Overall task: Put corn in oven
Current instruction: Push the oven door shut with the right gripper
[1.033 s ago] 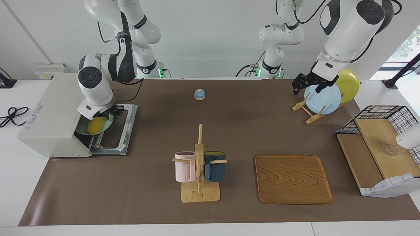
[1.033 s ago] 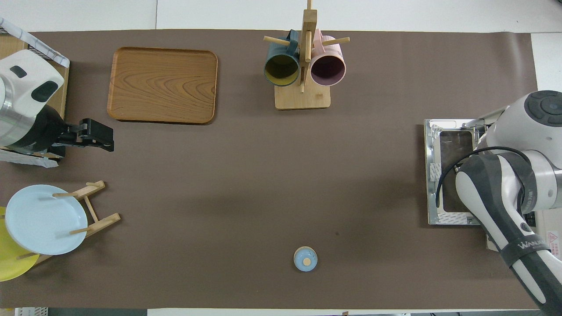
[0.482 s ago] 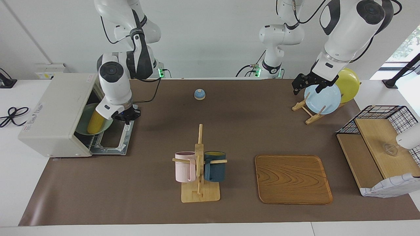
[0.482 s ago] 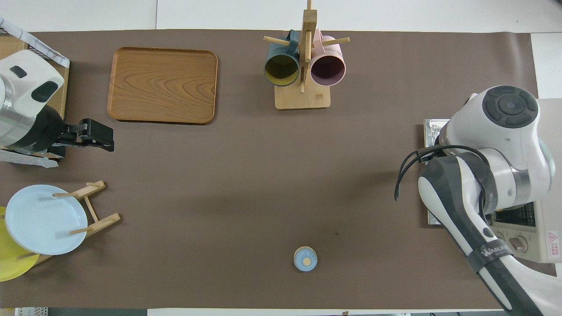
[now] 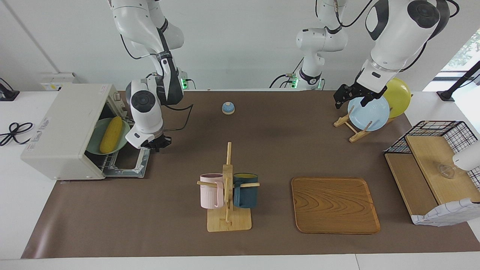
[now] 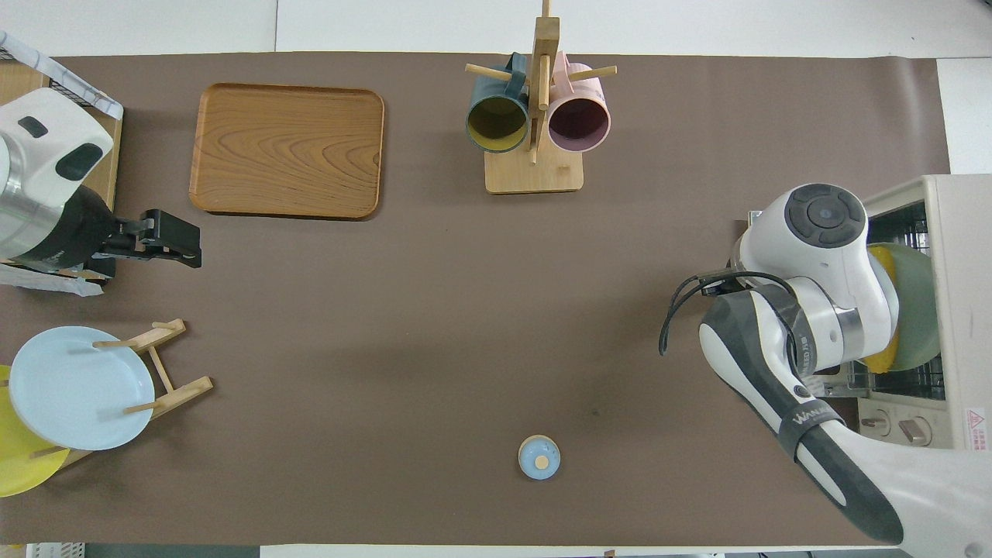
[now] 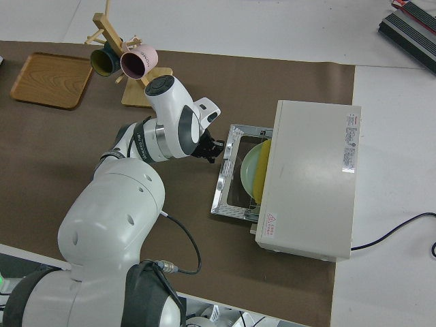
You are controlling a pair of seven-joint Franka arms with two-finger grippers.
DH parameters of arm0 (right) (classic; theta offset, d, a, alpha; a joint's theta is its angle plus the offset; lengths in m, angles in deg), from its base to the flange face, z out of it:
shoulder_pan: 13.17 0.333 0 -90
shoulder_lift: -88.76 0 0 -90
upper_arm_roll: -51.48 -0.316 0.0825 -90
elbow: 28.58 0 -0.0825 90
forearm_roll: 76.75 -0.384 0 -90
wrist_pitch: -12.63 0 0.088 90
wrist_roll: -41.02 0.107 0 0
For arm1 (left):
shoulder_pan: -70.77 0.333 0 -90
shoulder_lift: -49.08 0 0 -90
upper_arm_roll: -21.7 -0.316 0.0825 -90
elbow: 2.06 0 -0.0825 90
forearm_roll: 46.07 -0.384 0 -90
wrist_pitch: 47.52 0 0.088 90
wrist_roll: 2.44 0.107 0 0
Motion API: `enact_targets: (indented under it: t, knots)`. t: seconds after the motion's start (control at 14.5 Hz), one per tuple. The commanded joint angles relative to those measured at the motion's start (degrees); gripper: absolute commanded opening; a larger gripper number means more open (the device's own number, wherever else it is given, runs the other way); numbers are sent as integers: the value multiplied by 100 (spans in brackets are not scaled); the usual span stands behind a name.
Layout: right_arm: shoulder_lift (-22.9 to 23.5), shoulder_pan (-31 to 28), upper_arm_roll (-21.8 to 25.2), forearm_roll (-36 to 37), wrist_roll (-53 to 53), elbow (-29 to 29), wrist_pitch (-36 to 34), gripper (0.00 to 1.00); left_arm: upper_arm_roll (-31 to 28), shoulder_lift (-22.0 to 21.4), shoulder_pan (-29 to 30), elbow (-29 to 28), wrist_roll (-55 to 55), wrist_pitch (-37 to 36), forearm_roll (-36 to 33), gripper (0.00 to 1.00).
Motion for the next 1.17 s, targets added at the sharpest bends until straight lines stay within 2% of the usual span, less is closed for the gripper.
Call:
enact_targets:
  t: [0.0, 0.21, 0.76, 0.89, 1.1]
  knots:
    - [-20, -69, -15, -60, 54, -175, 95, 0, 32, -63, 71, -13, 13, -57, 52, 100]
    - [-2, -69, -6, 63, 54, -184, -19, 0, 32, -63, 71, -13, 13, -57, 52, 100]
    - [-19, -121, -6, 958, 46, -158, -309, 0, 32, -63, 71, -13, 13, -57, 52, 100]
    - [-37, -182, 3, 1091, -94, -53, -493, 0, 32, -63, 71, -13, 13, -57, 52, 100]
    - [-194, -516, 3, 1048, -1023, 499, -1151, 0, 32, -63, 71, -13, 13, -57, 52, 100]
